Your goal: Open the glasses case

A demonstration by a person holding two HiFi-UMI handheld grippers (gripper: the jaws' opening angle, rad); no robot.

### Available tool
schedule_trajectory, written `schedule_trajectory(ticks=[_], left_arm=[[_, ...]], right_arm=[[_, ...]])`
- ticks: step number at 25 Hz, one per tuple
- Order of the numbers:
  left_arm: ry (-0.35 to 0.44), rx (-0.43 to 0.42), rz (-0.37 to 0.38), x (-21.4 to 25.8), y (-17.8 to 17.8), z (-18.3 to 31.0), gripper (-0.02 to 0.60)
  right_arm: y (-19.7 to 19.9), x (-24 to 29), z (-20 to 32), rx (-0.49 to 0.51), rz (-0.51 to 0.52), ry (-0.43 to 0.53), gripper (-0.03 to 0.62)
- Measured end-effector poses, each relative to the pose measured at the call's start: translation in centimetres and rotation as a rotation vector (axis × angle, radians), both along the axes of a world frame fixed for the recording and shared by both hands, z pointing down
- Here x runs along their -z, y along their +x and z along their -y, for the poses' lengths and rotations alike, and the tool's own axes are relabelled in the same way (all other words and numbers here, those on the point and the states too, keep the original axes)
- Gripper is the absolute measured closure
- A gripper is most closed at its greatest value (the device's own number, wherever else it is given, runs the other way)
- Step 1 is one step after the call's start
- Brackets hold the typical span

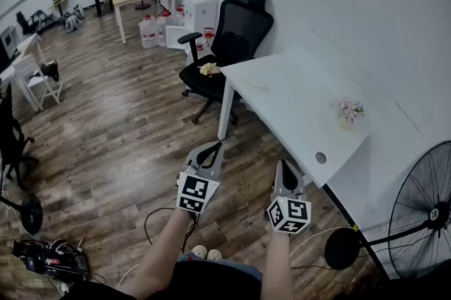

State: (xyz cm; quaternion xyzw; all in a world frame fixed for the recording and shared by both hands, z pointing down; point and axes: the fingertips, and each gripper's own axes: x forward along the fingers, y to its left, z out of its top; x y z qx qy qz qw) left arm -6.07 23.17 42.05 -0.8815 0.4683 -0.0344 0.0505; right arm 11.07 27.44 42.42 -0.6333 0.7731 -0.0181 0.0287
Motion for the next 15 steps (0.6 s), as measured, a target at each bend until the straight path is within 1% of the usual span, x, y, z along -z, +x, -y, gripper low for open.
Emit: schedule_trajectory(ticks=[15], left_arm=[[-0.015,0.007,0.005,-0.59,-0.58,0.05,0.574]], right_arm=[[-0.48,-0.27,0.21,0.002,0.012,-0.005,0.584]])
